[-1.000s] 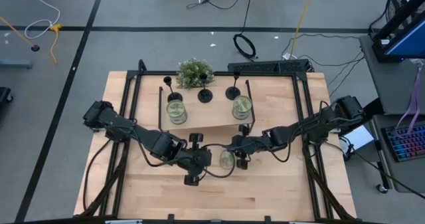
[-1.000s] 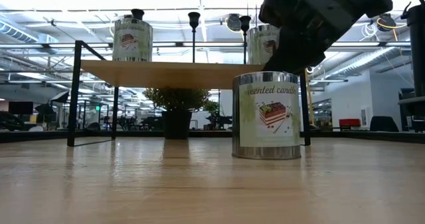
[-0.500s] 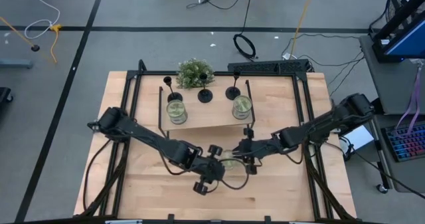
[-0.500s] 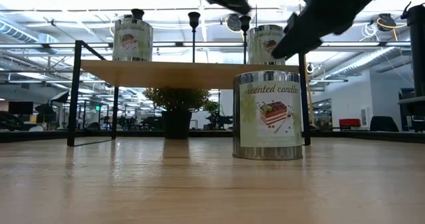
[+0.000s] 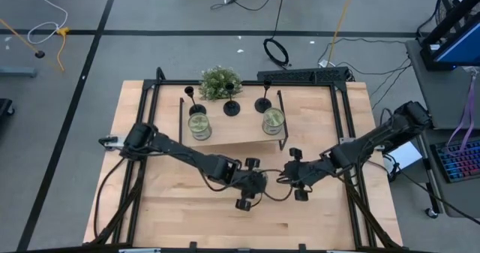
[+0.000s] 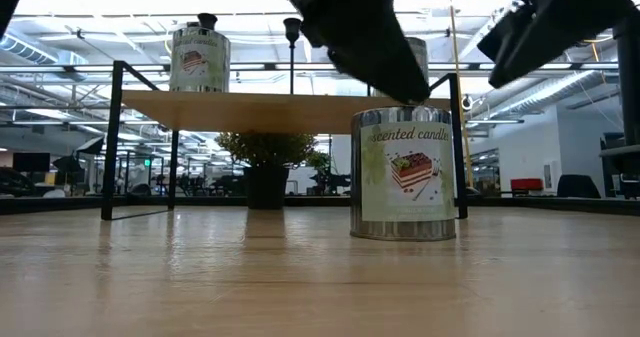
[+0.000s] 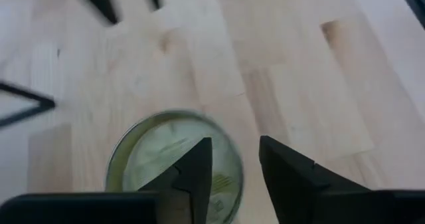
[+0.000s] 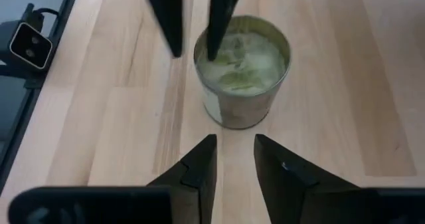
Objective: Pick & Place candle stick holders
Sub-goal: Put the silver scented candle on the shelf aligned with the silver scented candles
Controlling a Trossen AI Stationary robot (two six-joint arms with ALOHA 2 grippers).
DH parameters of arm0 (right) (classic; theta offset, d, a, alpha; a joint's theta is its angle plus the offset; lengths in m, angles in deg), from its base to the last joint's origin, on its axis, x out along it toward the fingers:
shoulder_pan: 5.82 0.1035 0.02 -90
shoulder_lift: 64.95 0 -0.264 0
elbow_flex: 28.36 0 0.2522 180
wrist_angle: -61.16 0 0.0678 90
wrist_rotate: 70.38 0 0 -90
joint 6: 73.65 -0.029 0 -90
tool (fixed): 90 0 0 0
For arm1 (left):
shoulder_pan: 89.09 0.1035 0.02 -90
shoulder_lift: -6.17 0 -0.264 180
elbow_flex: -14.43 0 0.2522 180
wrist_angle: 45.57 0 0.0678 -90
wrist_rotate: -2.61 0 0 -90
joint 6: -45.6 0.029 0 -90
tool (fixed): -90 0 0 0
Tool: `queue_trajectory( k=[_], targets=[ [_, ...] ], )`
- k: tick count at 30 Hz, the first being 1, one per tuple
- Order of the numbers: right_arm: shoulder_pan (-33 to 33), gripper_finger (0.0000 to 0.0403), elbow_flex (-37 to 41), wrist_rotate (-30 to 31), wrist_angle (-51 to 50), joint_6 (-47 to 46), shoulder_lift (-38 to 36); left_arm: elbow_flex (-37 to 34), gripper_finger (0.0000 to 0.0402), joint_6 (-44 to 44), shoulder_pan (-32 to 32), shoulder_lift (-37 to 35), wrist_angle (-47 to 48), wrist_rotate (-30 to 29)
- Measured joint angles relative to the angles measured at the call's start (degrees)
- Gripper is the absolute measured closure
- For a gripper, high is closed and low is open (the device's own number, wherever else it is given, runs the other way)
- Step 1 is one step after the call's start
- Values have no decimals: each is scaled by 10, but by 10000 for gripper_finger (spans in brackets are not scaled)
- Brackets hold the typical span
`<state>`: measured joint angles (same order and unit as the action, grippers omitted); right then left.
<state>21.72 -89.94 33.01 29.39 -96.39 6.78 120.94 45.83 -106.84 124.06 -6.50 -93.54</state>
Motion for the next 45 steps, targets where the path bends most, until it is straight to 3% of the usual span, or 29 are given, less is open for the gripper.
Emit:
queue_trajectory(
  k=[6,17,24,33,36,41,45],
  targets=[
    [7,312,29,0,1,-41,0,0,306,-34,9,0,47,7],
    [7,312,58,0,11,-51,0,0,319,-18,4,8,52,11],
    [7,312,66,0,39,-51,0,0,389,-31,8,7,65,38],
    [7,312,66,2,45,-51,0,15,394,-66,1,-14,101,51],
    [7,312,66,3,48,-51,0,40,396,-45,-5,-51,138,34],
    [7,312,67,3,47,-47,1,85,397,-18,-11,-108,222,-52],
    [7,312,67,3,54,-46,1,134,396,70,7,-134,327,-59]
  ],
)
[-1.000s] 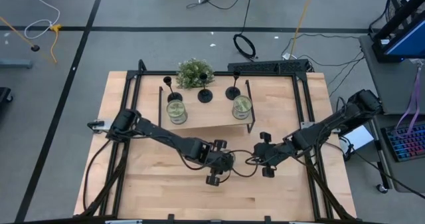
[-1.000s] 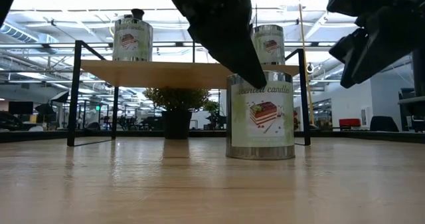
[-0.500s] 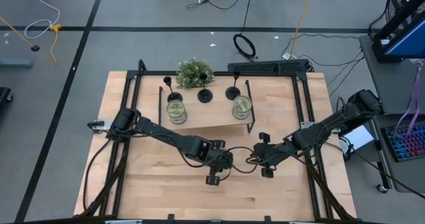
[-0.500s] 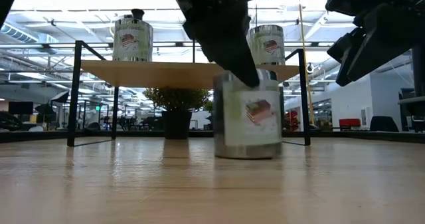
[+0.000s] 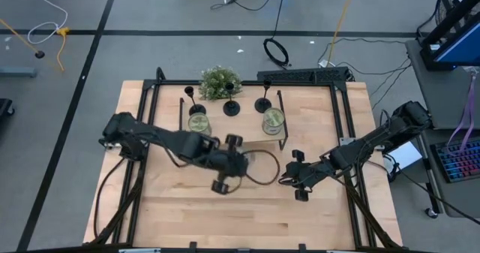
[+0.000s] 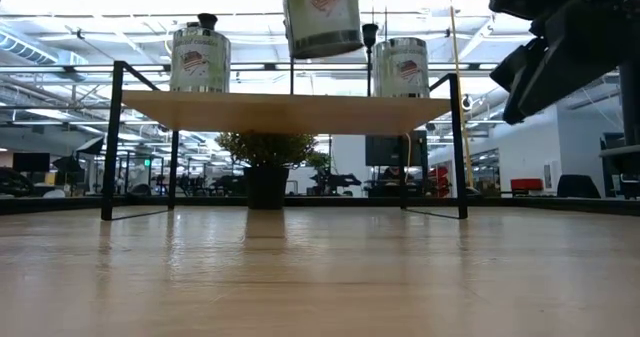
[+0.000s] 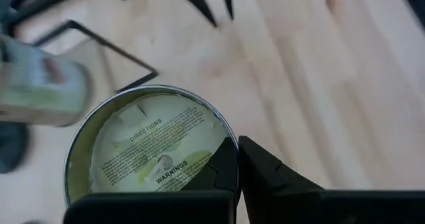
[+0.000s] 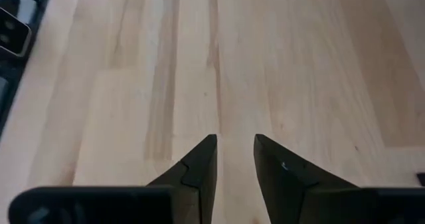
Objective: Pick & Place candle stick holders
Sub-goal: Put the silver scented candle on the shelf aligned with the silver scented candles
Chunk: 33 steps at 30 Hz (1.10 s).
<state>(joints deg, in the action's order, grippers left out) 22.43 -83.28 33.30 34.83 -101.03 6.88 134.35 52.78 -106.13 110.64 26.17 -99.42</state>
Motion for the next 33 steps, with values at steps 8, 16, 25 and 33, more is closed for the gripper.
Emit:
queue_trajectory(
  k=[8,16,25,33],
  targets=[
    [0,312,0,0,13,9,0,32,396,117,95,-22,57,98],
    [0,312,0,-2,12,10,0,32,396,122,198,-22,92,173],
    [0,312,0,-2,12,11,0,30,394,126,239,-5,132,228],
    [0,312,0,-2,12,13,0,30,384,120,236,-4,125,219]
  ],
)
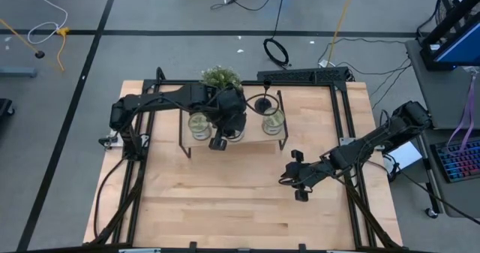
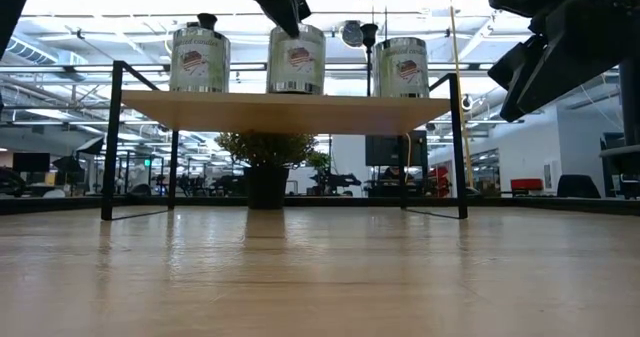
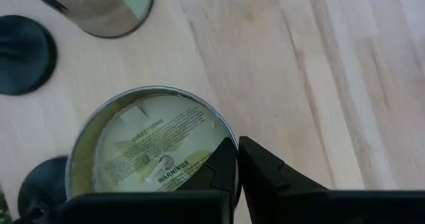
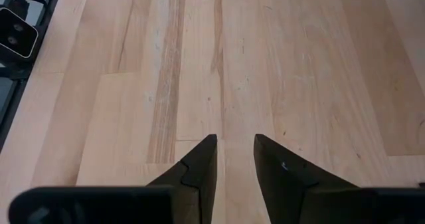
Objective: Pick & Place candle stick holders
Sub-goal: Put the silver scented candle on the shelf aligned with the silver scented candles, then return to Home Position
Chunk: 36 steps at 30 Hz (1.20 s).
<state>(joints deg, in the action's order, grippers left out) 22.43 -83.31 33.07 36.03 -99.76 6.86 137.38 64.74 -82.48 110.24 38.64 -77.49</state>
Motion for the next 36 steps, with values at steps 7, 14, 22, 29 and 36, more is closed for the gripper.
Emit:
queue_trajectory(
  k=[7,14,22,29,36],
  targets=[
    [0,312,0,0,0,0,0,1,373,-15,1,0,-1,-30],
    [0,312,0,0,0,0,0,1,353,-36,-4,-4,0,-30],
    [0,312,0,0,0,0,0,1,320,-41,-29,-25,2,-113],
    [0,312,0,-1,10,6,0,1,342,-54,-63,-101,1,-225],
    [0,312,0,-51,74,76,-38,1,378,-122,-112,-210,10,-221]
  ],
)
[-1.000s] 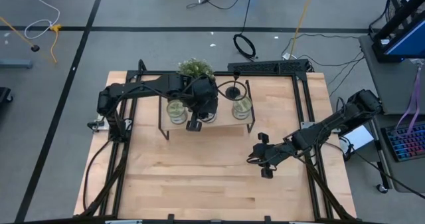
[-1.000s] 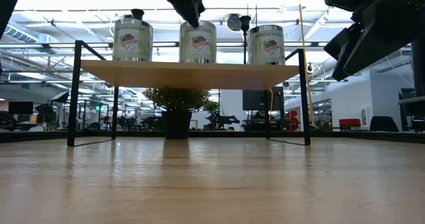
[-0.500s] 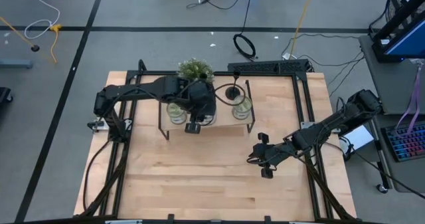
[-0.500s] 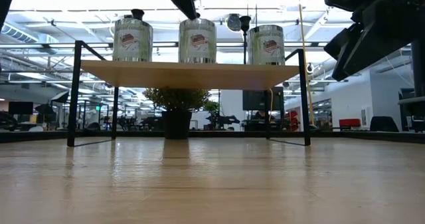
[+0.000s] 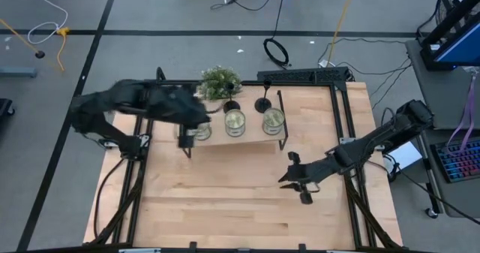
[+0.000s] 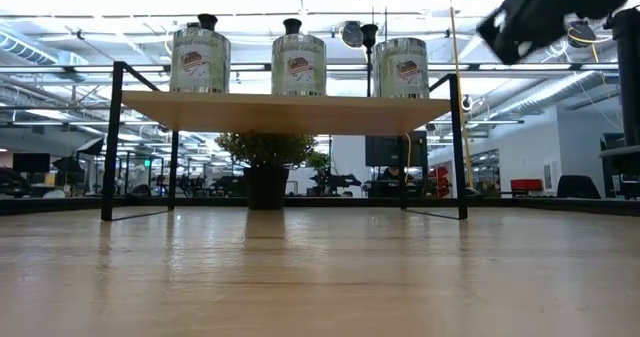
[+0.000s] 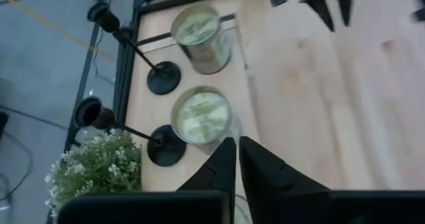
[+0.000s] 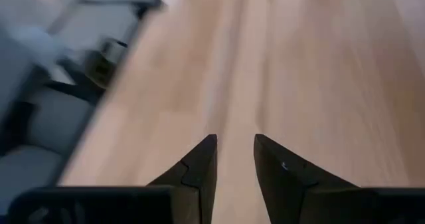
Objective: Pick & Place candle stick holders
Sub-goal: Return to Home Position
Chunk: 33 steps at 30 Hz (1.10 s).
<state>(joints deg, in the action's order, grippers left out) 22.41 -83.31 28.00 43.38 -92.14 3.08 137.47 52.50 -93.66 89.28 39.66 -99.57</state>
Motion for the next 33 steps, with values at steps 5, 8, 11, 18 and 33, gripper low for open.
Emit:
queue_trajectory(
  k=[5,8,11,18,33],
  targets=[
    [0,312,0,-25,8,77,-97,-1,397,-36,-51,-59,42,0],
    [0,312,0,-23,8,120,-162,-27,394,-46,-86,-87,37,-3],
    [0,312,0,-23,2,155,-223,-84,397,-62,-117,-118,10,-7],
    [0,312,5,-8,-75,184,-323,-288,389,-102,-167,-227,-81,-119],
    [-1,312,223,8,31,179,-483,-662,398,-79,-194,-503,-366,-104]
  ],
)
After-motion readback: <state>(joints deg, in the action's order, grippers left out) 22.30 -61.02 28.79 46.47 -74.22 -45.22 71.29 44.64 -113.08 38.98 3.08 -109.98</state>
